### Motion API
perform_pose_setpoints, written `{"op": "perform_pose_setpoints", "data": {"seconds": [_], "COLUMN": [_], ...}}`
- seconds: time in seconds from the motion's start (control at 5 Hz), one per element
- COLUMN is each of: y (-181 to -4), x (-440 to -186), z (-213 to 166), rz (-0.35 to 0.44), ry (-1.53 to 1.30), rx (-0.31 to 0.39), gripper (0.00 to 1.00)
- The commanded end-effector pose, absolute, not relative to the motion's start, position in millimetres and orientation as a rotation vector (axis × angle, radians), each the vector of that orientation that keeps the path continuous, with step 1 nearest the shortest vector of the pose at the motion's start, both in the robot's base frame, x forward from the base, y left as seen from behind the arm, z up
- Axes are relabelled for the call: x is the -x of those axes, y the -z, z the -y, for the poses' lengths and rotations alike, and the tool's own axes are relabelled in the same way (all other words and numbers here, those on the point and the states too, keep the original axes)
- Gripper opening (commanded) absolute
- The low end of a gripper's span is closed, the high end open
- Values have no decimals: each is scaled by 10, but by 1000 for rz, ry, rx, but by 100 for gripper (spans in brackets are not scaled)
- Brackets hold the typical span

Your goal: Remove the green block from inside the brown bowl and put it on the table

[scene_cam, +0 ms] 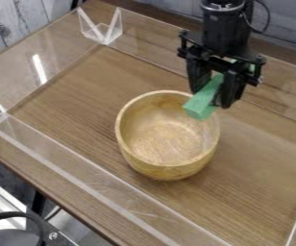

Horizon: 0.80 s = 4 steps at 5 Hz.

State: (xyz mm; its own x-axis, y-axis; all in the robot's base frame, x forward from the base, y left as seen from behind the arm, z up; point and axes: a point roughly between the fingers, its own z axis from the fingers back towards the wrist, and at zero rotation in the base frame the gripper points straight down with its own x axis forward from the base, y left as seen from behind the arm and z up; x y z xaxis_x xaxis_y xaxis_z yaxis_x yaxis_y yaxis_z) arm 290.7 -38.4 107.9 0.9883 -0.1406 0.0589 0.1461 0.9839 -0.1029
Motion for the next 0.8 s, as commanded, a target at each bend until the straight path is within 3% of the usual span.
{"op": "perform_pose_setpoints", "data": {"seconds": [0.0,0.2,0.6], "y": [-1228,-1220,-1011], "x": [-2989,-3051,-3299], "z": [226,8,184], "rz": [106,113,111], "ry": [111,69,82], "rx": [100,92,93], "gripper": [0,0,0]}}
